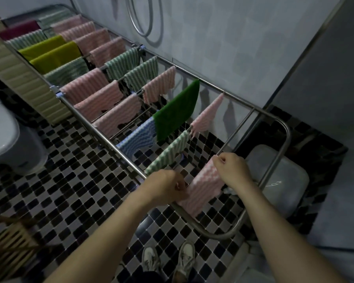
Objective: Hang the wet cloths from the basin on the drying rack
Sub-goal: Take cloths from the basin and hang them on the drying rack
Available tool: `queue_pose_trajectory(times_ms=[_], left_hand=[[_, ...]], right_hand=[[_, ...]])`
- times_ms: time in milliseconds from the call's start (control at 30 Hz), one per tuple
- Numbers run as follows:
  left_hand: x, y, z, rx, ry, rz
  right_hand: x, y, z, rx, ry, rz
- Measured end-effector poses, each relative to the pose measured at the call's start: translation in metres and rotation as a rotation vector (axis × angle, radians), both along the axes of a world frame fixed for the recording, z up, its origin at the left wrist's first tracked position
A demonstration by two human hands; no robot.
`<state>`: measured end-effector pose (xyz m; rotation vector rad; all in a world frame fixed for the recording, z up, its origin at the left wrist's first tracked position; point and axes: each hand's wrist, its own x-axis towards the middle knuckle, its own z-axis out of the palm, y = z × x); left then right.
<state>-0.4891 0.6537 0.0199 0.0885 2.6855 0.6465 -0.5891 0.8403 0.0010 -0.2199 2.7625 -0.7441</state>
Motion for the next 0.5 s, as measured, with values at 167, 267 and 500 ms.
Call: queue_pose_trajectory(times_ms=[167, 267, 500], left_hand=[[0.007, 0.006, -0.005, -0.028, 0.035, 0.022], [0.013, 0.009, -0.007, -0.033, 0.081, 0.012], [0.032, 0.027, -0.008, -0.032, 0.314, -0.067]], right_hand=[[0.001, 0.002, -0.004, -0.089, 0.009, -0.021], [0.000, 0.003, -0.006, -0.120, 0.017, -0.026], [-0.001, 0.005, -0.007, -0.155, 0.035, -0.123]])
